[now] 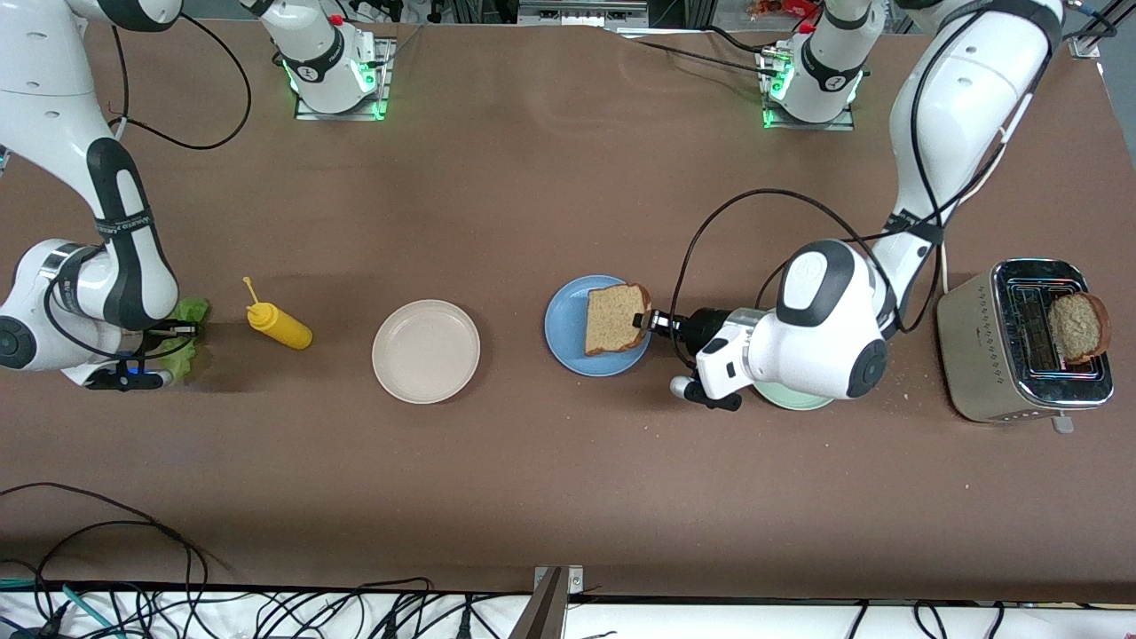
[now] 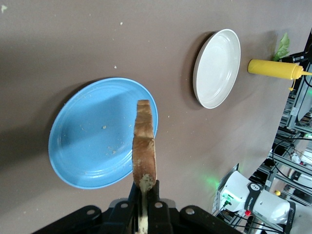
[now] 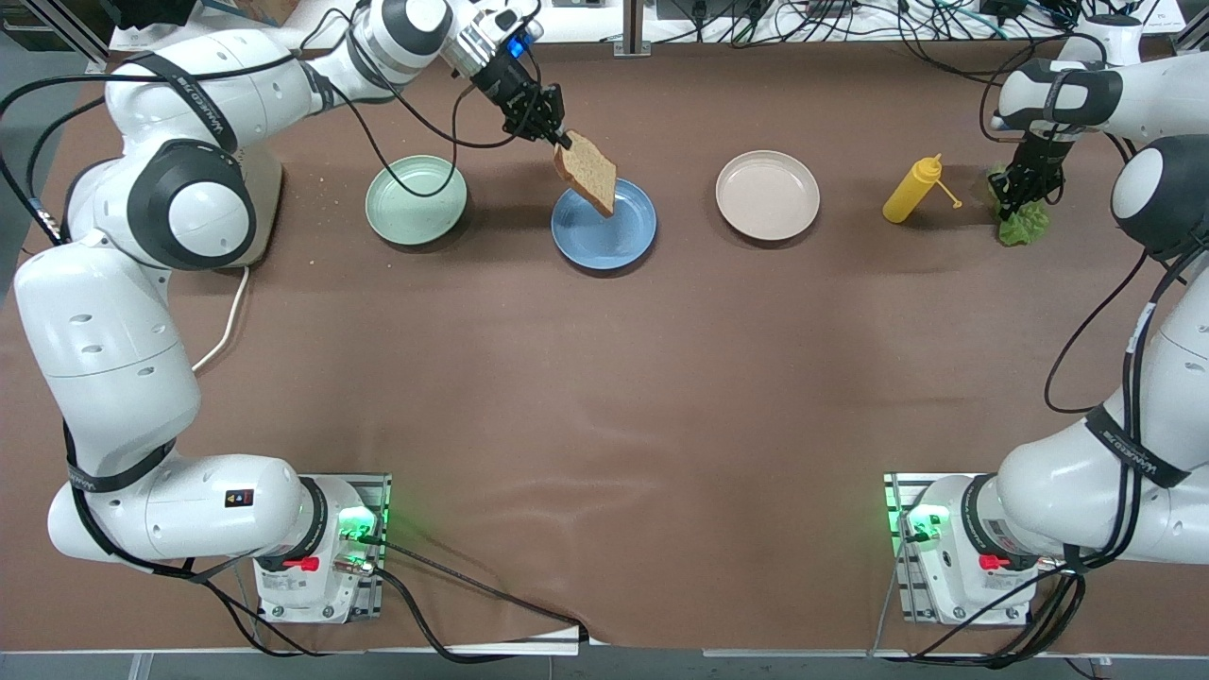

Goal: Make sandwich in blue plate with both arms
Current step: 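Release the bread on the blue plate while the right gripper lifts lettuce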

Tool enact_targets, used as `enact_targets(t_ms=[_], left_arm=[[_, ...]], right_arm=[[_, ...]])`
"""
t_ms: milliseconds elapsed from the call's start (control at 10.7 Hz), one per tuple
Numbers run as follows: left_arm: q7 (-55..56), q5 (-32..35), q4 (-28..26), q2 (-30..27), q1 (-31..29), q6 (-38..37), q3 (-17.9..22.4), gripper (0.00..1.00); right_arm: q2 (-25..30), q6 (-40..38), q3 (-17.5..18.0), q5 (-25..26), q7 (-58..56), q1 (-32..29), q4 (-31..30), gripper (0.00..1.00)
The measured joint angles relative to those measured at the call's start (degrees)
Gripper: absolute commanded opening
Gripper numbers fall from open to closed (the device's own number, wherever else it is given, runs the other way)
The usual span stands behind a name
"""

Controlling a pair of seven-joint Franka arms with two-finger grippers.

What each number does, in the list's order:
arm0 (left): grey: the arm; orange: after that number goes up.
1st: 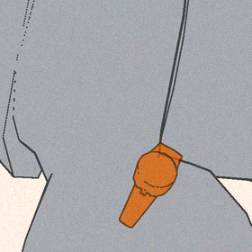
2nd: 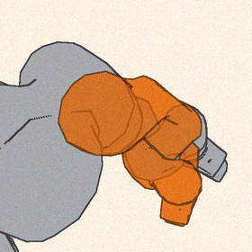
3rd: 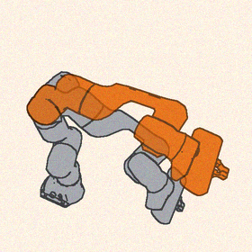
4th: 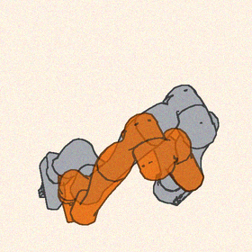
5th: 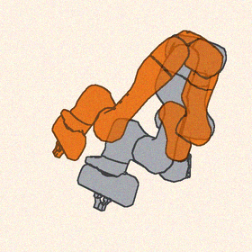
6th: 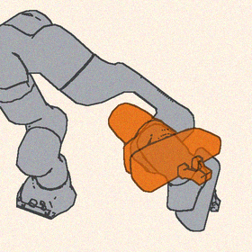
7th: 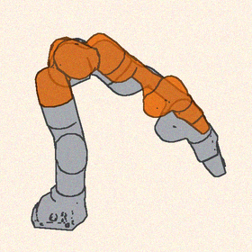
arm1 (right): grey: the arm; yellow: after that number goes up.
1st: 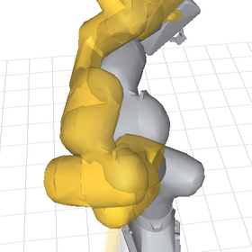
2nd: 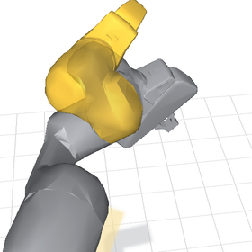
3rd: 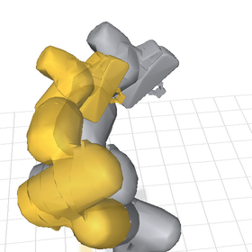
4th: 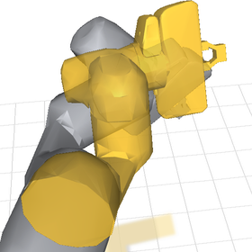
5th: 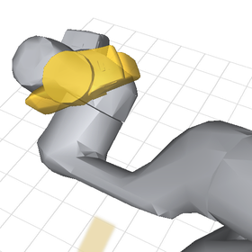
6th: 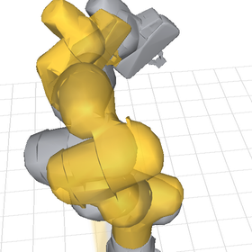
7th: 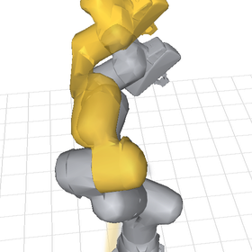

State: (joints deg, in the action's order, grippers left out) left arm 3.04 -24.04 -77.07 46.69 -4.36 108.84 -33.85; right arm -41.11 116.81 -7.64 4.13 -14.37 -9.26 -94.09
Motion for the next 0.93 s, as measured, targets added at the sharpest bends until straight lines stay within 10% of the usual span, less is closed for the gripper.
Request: enact_targets(t_ms=[373, 560, 933], left_arm=[[-13.22, -3.82, -0.1, 6.39, -0.24, 0.35, 0.3, 0.0], [-18.71, -5.38, -0.5, 8.05, -0.28, 0.73, 0.57, 0.99], [-23.97, -5.51, -0.81, 10.08, -0.86, 1.49, 1.75, 1.0]], right_arm=[[2.24, -4.85, 0.4, 0.0, -0.14, 0.26, 3.14, 0.0], [3.89, -11.49, 1.02, -0.01, -0.23, 0.32, 6.43, 0.0], [9.09, -22.06, 3.85, -1.07, -0.23, 0.52, 11.04, 0.0]])
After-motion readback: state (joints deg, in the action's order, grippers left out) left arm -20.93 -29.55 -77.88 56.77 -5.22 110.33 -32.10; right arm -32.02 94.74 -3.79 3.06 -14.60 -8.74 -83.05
